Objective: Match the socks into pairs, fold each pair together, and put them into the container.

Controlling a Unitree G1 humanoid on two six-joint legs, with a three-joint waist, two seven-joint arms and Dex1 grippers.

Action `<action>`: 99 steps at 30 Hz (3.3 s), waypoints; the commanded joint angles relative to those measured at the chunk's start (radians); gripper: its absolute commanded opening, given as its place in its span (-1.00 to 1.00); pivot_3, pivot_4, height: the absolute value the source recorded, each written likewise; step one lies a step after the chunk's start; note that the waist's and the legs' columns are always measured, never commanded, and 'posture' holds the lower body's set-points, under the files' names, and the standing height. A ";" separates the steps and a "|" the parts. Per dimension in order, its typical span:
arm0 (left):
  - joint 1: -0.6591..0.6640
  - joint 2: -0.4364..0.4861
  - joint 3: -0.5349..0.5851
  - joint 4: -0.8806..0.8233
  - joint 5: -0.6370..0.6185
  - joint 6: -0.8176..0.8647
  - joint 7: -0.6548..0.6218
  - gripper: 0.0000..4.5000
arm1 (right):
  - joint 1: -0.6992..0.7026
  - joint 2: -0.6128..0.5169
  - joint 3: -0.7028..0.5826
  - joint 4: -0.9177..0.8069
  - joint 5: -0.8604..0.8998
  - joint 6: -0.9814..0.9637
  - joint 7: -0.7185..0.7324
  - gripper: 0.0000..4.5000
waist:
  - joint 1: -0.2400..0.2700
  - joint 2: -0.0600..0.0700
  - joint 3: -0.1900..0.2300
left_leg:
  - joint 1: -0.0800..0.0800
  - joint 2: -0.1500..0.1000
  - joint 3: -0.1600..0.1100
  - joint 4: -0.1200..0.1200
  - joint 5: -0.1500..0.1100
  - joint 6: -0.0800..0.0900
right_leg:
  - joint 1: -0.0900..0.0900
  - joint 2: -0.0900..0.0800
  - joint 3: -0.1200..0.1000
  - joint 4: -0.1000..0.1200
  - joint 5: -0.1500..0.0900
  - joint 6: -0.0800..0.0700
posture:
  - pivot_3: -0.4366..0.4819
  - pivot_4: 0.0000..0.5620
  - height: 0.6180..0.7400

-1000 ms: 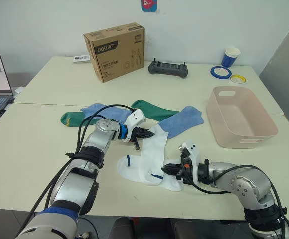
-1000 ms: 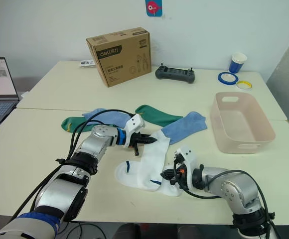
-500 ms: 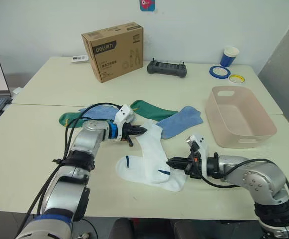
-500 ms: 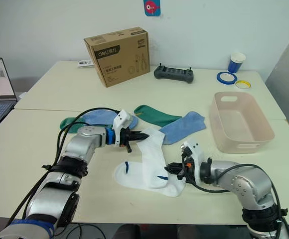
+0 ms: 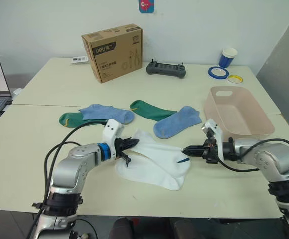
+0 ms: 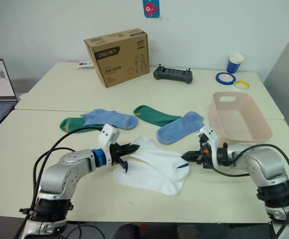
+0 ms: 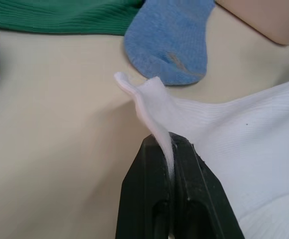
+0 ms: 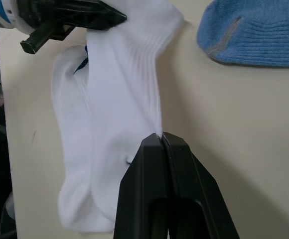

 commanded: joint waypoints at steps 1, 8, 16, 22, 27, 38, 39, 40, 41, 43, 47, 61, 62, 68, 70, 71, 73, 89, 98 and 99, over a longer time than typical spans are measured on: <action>0.043 -0.045 0.053 -0.029 -0.015 -0.089 0.078 -0.99 | -0.040 0.006 0.039 0.075 -0.064 -0.079 0.052 -1.00 | 0.001 0.000 0.000 | 0.000 0.000 0.000 0.000 0.000 0.000 | 0.000 0.000 0.000 0.000 0.000 0.000 | -0.05 -0.47 1.00; 0.097 -0.092 0.015 -0.027 -0.030 -0.142 0.100 -1.00 | -0.027 0.022 0.043 0.097 -0.108 -0.115 0.065 -0.91 | 0.011 0.000 0.000 | -0.001 0.000 0.001 0.000 0.000 0.000 | 0.000 -0.002 0.000 -0.001 0.000 0.000 | -0.05 -0.47 1.00; 0.047 -0.021 0.022 0.038 -0.047 -0.164 0.048 0.03 | 0.092 0.029 -0.106 -0.069 -0.058 -0.049 -0.044 0.24 | 0.017 0.000 0.000 | -0.001 0.000 0.001 0.000 0.000 -0.001 | 0.000 -0.002 -0.001 0.000 0.000 0.000 | -0.05 -0.47 1.00; -0.080 0.105 -0.029 0.207 -0.032 -0.258 -0.133 0.60 | 0.238 0.076 -0.217 -0.288 0.014 0.031 -0.173 0.39 | 0.022 0.000 0.000 | -0.001 0.000 0.000 0.000 0.000 -0.001 | 0.000 -0.001 -0.002 0.000 0.000 0.000 | -0.05 -0.47 1.00; -0.194 0.117 -0.126 0.376 0.030 -0.384 -0.255 0.60 | 0.277 0.134 -0.213 -0.359 0.033 0.065 -0.263 0.39 | 0.024 0.000 0.000 | -0.001 -0.001 0.001 0.000 0.001 -0.001 | 0.000 -0.001 -0.001 0.000 0.000 0.000 | -0.05 -0.47 1.00; -0.254 0.085 -0.216 0.509 0.105 -0.507 -0.317 0.60 | 0.324 0.178 -0.163 -0.374 0.018 0.072 -0.346 0.39 | 0.022 0.000 0.000 | -0.001 0.000 0.000 0.000 0.001 -0.001 | 0.000 0.000 -0.002 0.000 0.000 0.000 | -0.05 -0.47 1.00; -0.253 0.084 -0.218 0.509 0.106 -0.511 -0.319 0.61 | 0.322 0.181 -0.160 -0.372 0.018 0.072 -0.349 0.32 | 0.022 0.000 0.000 | -0.001 0.000 0.000 0.000 0.001 -0.001 | 0.000 0.000 -0.002 0.000 0.000 0.000 | -0.05 -0.47 1.00; -0.251 0.084 -0.218 0.507 0.107 -0.511 -0.320 0.53 | 0.320 0.188 -0.162 -0.374 0.027 0.074 -0.350 0.22 | 0.022 0.000 0.000 | -0.001 0.000 0.000 0.000 0.001 -0.001 | 0.000 0.000 -0.002 0.000 0.000 0.000 | -0.05 -0.47 1.00; -0.250 0.083 -0.217 0.507 0.108 -0.511 -0.319 0.43 | 0.317 0.195 -0.165 -0.377 0.040 0.077 -0.345 0.13 | 0.022 0.000 0.000 | -0.001 0.000 0.000 0.000 0.001 -0.001 | 0.000 0.000 -0.002 0.000 0.000 0.000 | -0.05 -0.47 1.00; -0.248 0.084 -0.213 0.505 0.108 -0.510 -0.321 0.19 | 0.316 0.205 -0.173 -0.378 0.059 0.087 -0.342 -0.18 | 0.022 0.000 0.000 | -0.001 -0.001 0.000 0.000 0.001 -0.001 | 0.000 0.000 -0.001 0.000 0.000 0.000 | -0.05 -0.47 1.00; -0.247 0.083 -0.208 0.506 0.110 -0.513 -0.319 -0.40 | 0.317 0.190 -0.172 -0.370 0.064 0.088 -0.337 -0.83 | 0.023 0.000 0.000 | -0.001 0.000 0.000 0.000 0.001 -0.001 | 0.000 0.000 -0.001 0.000 0.000 0.000 | -0.05 -0.47 1.00; -0.170 0.079 -0.122 0.322 0.009 -0.334 -0.253 -0.99 | 0.211 0.121 -0.208 -0.296 0.072 0.071 -0.284 -1.00 | 0.019 0.000 0.000 | -0.001 0.000 0.000 0.000 0.001 -0.001 | 0.000 0.000 -0.001 0.000 0.000 0.000 | -0.05 -0.47 1.00; -0.148 0.071 -0.115 0.269 -0.014 -0.286 -0.235 -0.99 | 0.193 0.111 -0.208 -0.278 0.072 0.068 -0.271 -1.00 | 0.020 0.000 0.000 | -0.001 0.000 0.000 0.000 0.001 -0.001 | 0.000 0.000 -0.001 0.000 0.000 0.000 | -0.05 -0.47 1.00; -0.069 0.014 -0.063 0.039 -0.091 -0.063 -0.060 -0.99 | 0.088 0.048 -0.179 -0.130 0.029 0.021 -0.183 -1.00 | 0.023 0.000 0.000 | -0.001 0.000 -0.001 0.000 0.001 -0.001 | 0.000 -0.001 -0.002 0.000 0.000 0.000 | -0.05 -0.47 1.00; -0.034 0.005 -0.045 -0.054 -0.129 0.017 -0.015 -0.99 | 0.050 0.026 -0.170 -0.080 0.016 0.006 -0.153 -1.00 | 0.023 0.000 0.000 | -0.001 0.000 -0.001 0.000 0.001 -0.001 | 0.000 -0.001 -0.002 0.000 0.000 0.000 | -0.05 -0.47 1.00; -0.011 0.001 -0.029 -0.106 -0.152 0.055 0.010 -0.99 | 0.021 0.018 -0.168 -0.049 0.013 0.006 -0.144 -1.00 | 0.023 0.000 0.000 | -0.001 0.000 0.000 0.000 0.001 -0.001 | 0.000 -0.001 -0.001 0.000 0.000 0.000 | -0.05 -0.47 1.00; 0.012 -0.002 -0.012 -0.164 -0.182 0.102 0.044 -0.99 | -0.011 0.012 -0.166 -0.012 0.005 0.007 -0.131 -1.00 | 0.021 0.000 0.000 | -0.001 0.000 0.000 0.000 0.001 -0.001 | 0.000 -0.001 -0.001 0.000 0.000 0.000 | -0.05 -0.47 1.00; 0.247 -0.047 0.089 -0.409 -0.319 0.318 0.280 -0.99 | -0.154 -0.006 -0.041 0.130 -0.054 0.016 0.031 -1.00 | 0.016 0.000 0.000 | -0.001 -0.001 -0.001 0.001 0.001 -0.001 | 0.001 -0.001 -0.001 0.000 0.000 0.000 | -0.05 -0.47 1.00; 0.271 -0.062 0.051 -0.352 -0.265 0.159 0.300 -0.99 | -0.200 0.099 0.053 0.303 -0.219 -0.199 0.034 -1.00 | 0.012 0.000 0.000 | 0.000 -0.001 0.000 0.001 0.001 -0.001 | 0.000 -0.001 0.000 0.000 0.001 -0.001 | -0.05 -0.47 1.00; 0.259 -0.065 0.053 -0.336 -0.261 0.141 0.300 -0.99 | -0.220 0.118 0.049 0.332 -0.233 -0.226 0.026 -1.00 | 0.009 0.000 0.000 | 0.000 -0.001 0.000 0.001 0.001 -0.002 | 0.000 -0.001 0.000 0.000 0.001 -0.001 | -0.05 -0.47 1.00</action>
